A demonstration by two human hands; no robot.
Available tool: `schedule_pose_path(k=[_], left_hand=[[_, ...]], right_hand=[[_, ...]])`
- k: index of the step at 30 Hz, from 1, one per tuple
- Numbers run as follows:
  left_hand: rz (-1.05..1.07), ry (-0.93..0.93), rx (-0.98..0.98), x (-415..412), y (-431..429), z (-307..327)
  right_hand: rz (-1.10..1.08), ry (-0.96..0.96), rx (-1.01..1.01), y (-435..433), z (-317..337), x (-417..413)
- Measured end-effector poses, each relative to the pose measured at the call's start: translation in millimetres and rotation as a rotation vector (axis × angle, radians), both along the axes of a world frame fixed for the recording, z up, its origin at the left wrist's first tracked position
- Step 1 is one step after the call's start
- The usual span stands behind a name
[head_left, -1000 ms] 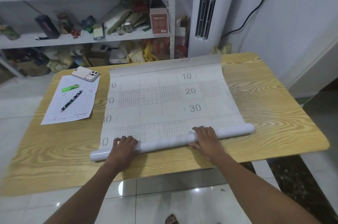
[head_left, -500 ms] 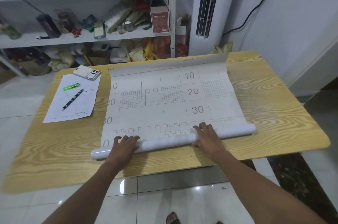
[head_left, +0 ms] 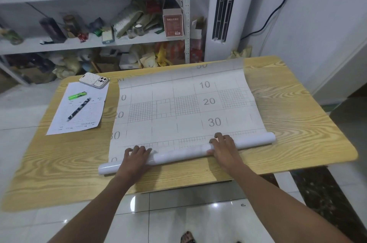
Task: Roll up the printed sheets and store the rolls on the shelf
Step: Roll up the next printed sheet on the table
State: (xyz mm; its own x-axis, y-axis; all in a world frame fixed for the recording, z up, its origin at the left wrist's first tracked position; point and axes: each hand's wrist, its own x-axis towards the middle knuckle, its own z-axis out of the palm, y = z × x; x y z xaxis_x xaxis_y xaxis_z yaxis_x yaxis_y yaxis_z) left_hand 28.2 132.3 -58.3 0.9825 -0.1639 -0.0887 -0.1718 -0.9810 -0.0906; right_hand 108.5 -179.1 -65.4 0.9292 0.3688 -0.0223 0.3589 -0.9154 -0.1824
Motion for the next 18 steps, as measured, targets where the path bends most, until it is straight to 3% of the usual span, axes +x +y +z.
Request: schedule_pose_path(k=[18], left_hand=[[-0.005,-0.109,-0.075,-9.0,3.4,-12.3]], right_hand=[[0.055,-0.037,-0.142,-8.1,-15.0,-3.2]])
